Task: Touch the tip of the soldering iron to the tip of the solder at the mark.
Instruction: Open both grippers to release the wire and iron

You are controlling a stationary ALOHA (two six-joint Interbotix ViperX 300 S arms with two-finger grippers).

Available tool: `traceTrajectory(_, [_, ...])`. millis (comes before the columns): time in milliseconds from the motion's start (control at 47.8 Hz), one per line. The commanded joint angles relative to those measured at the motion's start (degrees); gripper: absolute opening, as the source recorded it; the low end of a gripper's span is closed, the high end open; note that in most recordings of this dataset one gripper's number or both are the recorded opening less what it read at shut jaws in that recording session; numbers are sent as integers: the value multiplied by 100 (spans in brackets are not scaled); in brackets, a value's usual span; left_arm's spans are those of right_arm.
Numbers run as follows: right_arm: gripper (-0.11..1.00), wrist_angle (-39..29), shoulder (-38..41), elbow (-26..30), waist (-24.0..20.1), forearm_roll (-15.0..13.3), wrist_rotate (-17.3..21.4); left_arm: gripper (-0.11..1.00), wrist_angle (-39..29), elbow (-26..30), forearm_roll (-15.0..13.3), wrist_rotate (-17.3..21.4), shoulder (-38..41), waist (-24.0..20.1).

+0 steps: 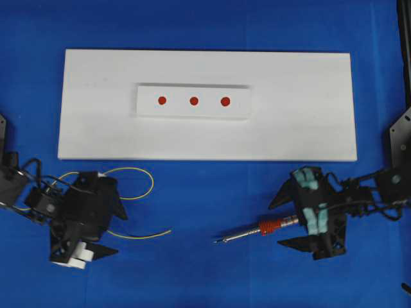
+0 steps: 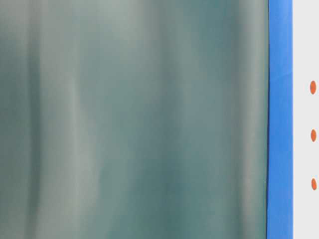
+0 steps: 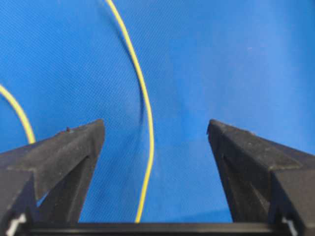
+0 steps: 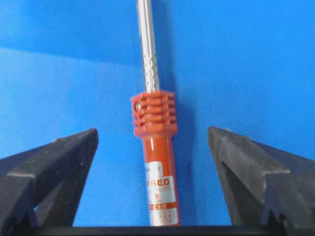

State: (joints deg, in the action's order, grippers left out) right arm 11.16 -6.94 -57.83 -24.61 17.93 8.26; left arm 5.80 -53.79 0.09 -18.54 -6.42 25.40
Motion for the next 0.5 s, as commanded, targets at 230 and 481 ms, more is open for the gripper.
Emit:
traceTrajectory(230, [77,-1072,-2215,9,888,-308,-352,75,-923,-123,18,624,-2039,-703])
traceTrajectory(481, [77,-1573,-3744,-193,2065,-958,-606,74,-853,-580,9,1125,-3226,-1547])
